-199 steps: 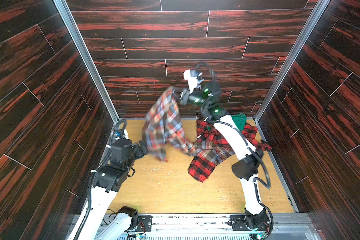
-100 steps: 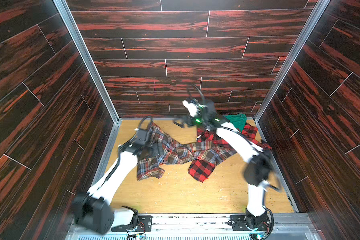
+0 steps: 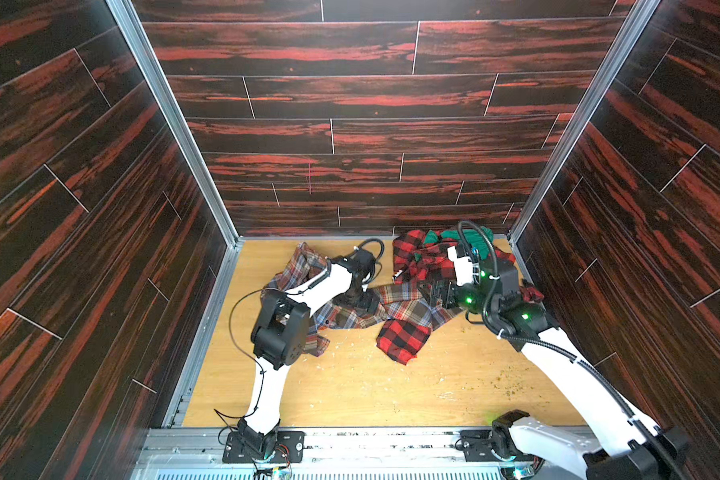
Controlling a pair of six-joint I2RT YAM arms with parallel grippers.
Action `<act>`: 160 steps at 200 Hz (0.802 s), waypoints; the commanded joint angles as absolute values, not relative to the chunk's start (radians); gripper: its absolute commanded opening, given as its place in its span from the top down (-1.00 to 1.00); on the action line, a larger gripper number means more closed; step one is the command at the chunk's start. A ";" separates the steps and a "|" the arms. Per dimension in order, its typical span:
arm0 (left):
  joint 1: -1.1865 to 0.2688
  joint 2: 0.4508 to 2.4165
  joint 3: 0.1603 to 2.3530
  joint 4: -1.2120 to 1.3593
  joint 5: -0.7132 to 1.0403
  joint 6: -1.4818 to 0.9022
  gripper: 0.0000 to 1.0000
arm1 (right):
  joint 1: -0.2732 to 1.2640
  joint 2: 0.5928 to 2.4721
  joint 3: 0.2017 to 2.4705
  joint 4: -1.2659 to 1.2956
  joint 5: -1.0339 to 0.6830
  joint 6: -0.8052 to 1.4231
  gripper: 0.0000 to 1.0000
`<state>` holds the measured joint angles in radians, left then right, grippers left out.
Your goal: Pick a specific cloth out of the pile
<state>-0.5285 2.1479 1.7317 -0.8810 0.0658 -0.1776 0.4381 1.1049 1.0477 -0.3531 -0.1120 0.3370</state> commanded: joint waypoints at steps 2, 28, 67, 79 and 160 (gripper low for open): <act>-0.526 2.179 1.777 -0.942 0.041 -0.119 -0.98 | 0.436 1.098 1.057 -0.411 -0.067 0.341 -0.98; -0.527 2.219 1.756 -0.918 0.010 -0.108 -0.96 | 0.437 1.113 1.075 -0.422 -0.061 0.328 -0.97; -0.524 2.260 1.742 -0.829 -0.058 -0.173 -0.03 | 0.437 1.182 1.121 -0.426 -0.097 0.308 -0.98; -0.517 2.275 1.769 -0.831 -0.073 -0.195 0.68 | 0.437 1.207 1.141 -0.429 -0.109 0.302 -0.97; -0.326 1.803 2.043 -0.879 -0.088 -0.168 1.00 | 0.386 1.210 1.100 -0.319 -0.093 0.349 -0.98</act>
